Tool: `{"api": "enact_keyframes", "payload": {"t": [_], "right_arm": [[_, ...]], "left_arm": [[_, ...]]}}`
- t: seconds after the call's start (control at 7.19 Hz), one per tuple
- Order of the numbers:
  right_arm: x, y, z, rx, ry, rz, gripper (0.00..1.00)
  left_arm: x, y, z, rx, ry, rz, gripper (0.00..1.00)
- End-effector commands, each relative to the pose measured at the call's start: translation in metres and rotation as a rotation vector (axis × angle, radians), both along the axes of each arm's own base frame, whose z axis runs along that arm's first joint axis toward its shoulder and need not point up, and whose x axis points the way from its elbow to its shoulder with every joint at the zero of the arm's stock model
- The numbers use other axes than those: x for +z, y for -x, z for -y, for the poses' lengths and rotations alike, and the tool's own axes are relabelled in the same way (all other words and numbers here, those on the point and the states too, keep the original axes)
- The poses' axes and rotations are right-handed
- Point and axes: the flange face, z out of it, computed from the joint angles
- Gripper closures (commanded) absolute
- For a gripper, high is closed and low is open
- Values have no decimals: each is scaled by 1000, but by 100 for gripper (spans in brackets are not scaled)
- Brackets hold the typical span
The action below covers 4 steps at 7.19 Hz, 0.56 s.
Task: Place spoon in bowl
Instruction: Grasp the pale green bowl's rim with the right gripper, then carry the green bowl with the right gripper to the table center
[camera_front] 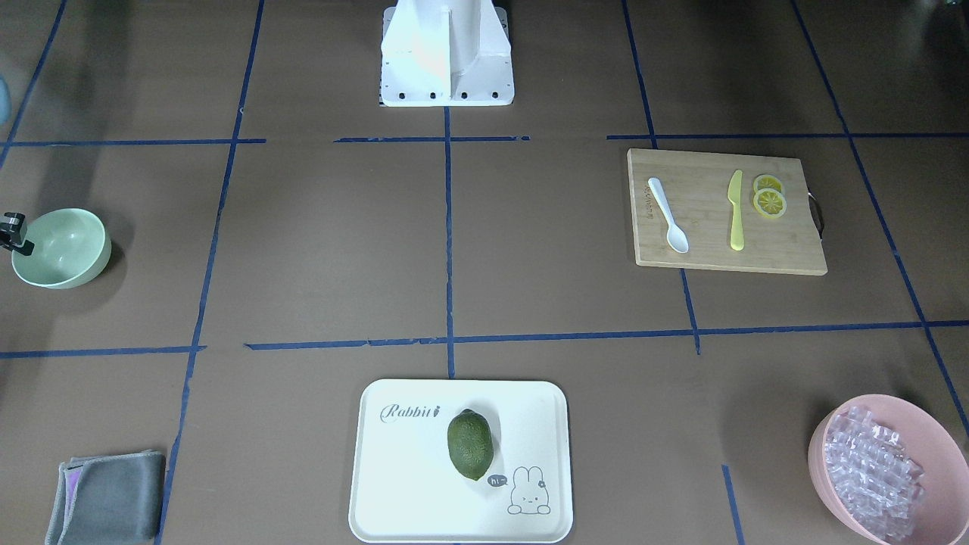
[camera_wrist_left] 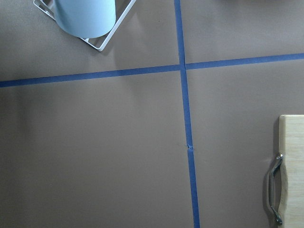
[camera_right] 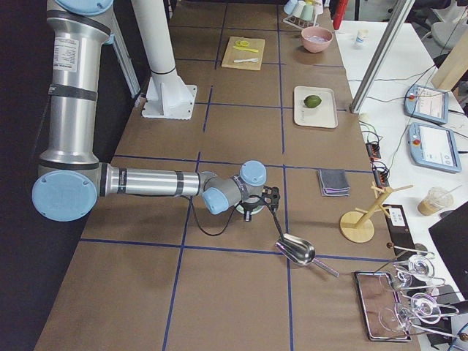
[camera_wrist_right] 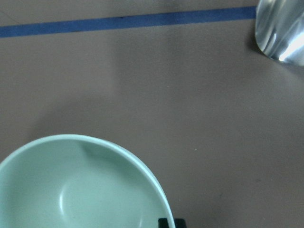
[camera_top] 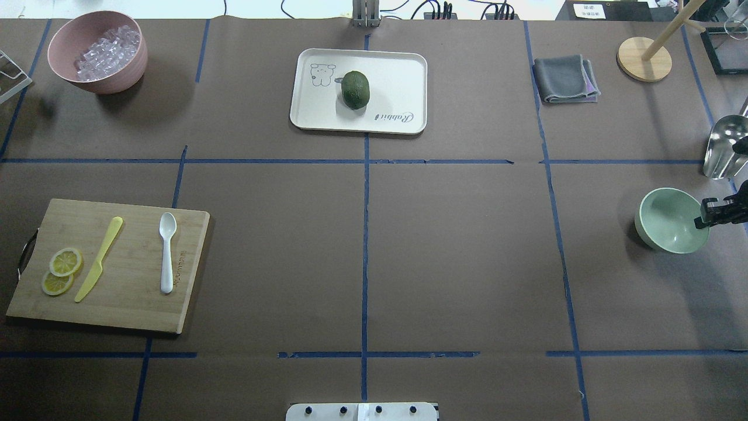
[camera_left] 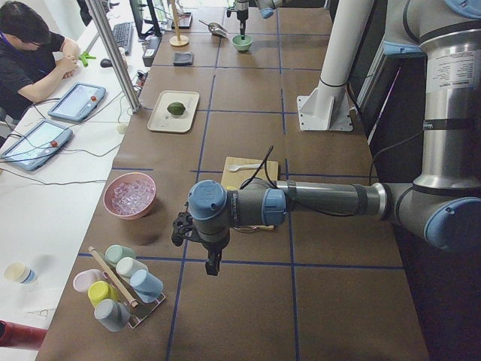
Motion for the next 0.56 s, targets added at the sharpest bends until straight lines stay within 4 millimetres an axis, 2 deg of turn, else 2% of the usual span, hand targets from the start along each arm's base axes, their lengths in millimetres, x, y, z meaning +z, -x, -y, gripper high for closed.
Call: {"api": "enact_keyframes", "payload": {"t": [0.0,0.14,0.28,0.42], "right_arm": [[-49,-25,3,17,-49,172,100],[-88,-27,5,55,-49,198,100],[-138,-9,15,99,-16,237,100],[-186,35,9,97,42,279,100]], "left_arm": [[-6,1,-4,-4,-8,-2,0],[-10,0,-13,-5,-13,-1,0],[-10,0,-22,-5,-10,-2,0],[-10,0,-24,-11,-5,-2,0]]}}
